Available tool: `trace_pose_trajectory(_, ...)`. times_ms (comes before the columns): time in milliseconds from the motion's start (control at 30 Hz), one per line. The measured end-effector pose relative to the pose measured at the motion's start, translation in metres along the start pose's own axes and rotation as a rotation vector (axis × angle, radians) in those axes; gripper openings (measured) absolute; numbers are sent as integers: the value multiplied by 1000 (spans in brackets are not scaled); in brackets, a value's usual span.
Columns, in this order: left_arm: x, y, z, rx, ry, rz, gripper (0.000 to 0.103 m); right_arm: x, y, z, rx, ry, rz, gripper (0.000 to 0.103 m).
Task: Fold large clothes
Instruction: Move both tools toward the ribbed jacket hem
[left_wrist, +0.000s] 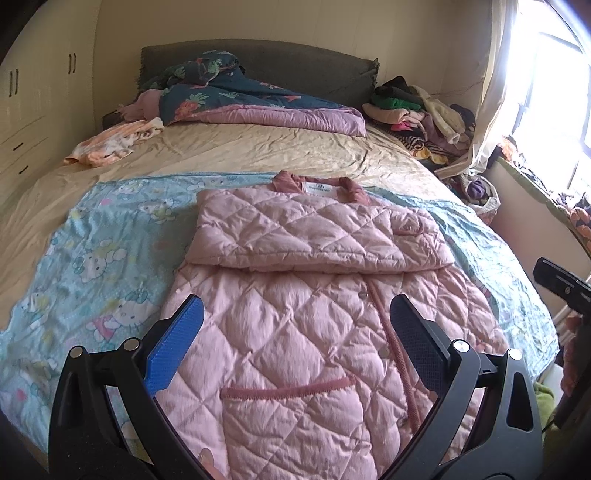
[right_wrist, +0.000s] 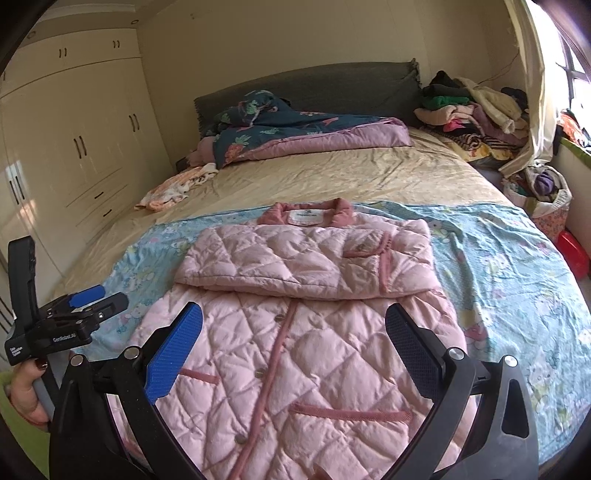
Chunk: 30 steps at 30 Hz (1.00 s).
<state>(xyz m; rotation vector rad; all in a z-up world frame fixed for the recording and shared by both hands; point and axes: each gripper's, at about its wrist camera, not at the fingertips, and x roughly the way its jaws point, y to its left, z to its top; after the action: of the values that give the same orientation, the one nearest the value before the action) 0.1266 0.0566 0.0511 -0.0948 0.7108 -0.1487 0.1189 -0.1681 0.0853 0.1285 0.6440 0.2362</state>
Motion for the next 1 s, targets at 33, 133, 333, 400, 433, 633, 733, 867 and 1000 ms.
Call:
trace_pose_trajectory(33,0,0,-4,1,1,5,94,-1,-2,-3,2,0,-8,99)
trace_pose_trajectory(133,-1,1,-13,-3,6,12,94,-1,-12,-14,17,6,-31,99)
trace_pose_trajectory(333,2,5,-31,-10,22,33,94,-2,-29,-36,45,25,-64,99)
trace_pose_trajectory(400,2,6,-37,-9,26,41,94,-2,-36,-44,57,33,-80,99)
trace_pose_trajectory(433,3,7,-41,-10,30,49,94,-2,-39,-47,62,35,-83,99)
trace_pose_trajectory(633,7,11,-59,-6,52,66,94,-6,-54,-61,90,39,-120,99)
trace_pose_trajectory(733,9,13,-67,-5,68,78,94,-8,-60,-67,90,34,-143,99)
trace_pose_trajectory(867,9,20,-76,-14,80,88,94,-11,-66,-75,103,41,-155,99)
trace_pose_trajectory(1000,10,25,-84,-19,91,99,94,-10,-71,-83,108,53,-168,99)
